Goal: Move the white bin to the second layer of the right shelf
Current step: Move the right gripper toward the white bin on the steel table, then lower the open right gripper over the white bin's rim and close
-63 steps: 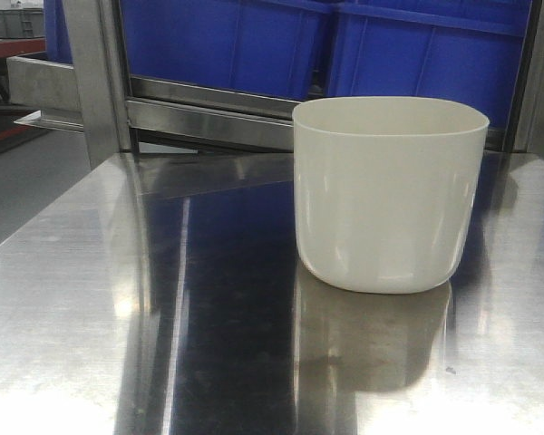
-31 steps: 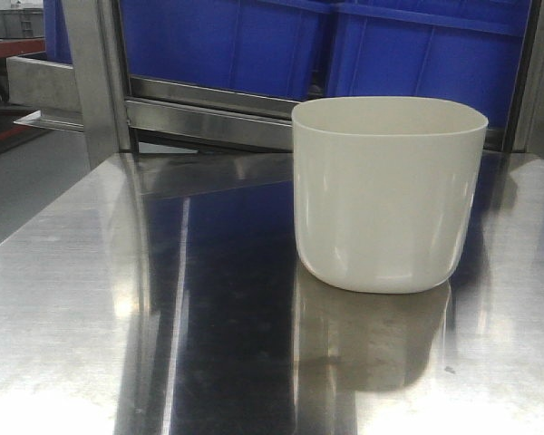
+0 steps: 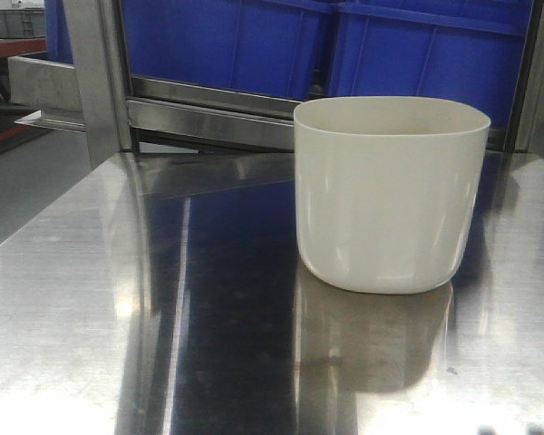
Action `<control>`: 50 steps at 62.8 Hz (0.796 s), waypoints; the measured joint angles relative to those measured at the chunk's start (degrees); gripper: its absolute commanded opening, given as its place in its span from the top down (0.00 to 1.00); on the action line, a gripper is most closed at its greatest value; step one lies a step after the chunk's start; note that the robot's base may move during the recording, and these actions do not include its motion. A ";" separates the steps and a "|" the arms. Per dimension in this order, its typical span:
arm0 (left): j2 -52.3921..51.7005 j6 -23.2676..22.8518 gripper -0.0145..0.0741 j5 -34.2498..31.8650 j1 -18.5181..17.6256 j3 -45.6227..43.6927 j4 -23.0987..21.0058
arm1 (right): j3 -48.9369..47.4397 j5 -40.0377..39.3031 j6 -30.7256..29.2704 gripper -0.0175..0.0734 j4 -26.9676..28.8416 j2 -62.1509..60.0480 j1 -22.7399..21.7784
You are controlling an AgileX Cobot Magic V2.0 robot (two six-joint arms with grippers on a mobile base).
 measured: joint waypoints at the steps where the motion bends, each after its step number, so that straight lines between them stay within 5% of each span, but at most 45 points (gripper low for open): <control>1: 0.00 0.00 0.74 0.00 0.00 0.00 0.00 | -0.99 0.67 0.02 0.41 0.00 0.58 0.38; 26: 0.00 0.00 0.74 0.00 0.00 0.00 0.00 | -19.36 8.08 0.82 0.41 0.00 17.79 5.30; 50: 0.00 0.00 0.74 0.00 0.00 0.00 0.00 | -21.02 6.57 0.82 0.41 0.00 24.26 4.46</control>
